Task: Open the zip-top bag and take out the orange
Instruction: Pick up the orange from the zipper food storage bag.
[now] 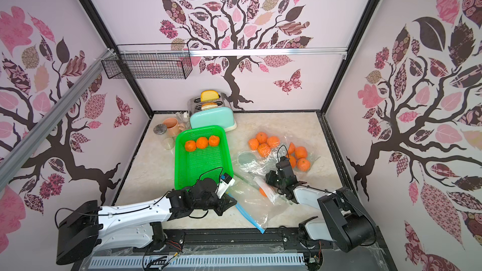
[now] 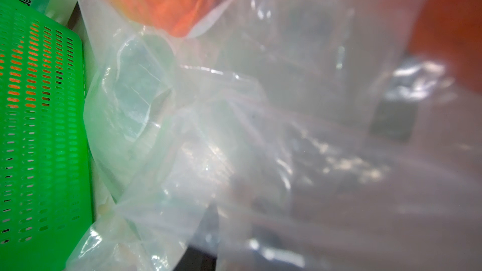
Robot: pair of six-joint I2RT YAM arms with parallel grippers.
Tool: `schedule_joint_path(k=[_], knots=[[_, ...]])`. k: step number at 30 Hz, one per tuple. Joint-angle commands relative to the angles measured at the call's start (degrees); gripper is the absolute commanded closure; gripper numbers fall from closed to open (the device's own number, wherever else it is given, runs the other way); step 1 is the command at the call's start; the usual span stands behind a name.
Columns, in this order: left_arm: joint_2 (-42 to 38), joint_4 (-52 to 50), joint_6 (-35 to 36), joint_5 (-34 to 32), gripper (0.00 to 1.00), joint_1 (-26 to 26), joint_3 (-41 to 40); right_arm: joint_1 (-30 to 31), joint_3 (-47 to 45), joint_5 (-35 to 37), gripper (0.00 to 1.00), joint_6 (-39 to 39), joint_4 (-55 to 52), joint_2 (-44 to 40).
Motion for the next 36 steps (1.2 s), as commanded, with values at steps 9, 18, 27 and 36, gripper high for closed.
schedule_joint_path(k=[9, 18, 27, 36], knots=[[10.35, 9.61, 3.28, 4.90, 0.99, -3.11, 0.50, 0.05, -0.34, 0.30, 0.74, -0.59, -3.14, 1.34], [13.42, 13.46, 3.26, 4.74, 0.99, -3.27, -0.09, 0.06, -0.31, 0.21, 0.74, -0.68, -3.18, 1.43], [17.69, 14.14, 4.04, 4.33, 0.95, -3.79, 0.85, 0.09, -0.41, 0.26, 0.74, -0.77, -3.19, 1.45], [20.42, 16.65, 2.53, -1.83, 0.81, -4.09, 1.24, 0.02, -0.25, -0.05, 0.74, -0.68, -3.08, 1.90]])
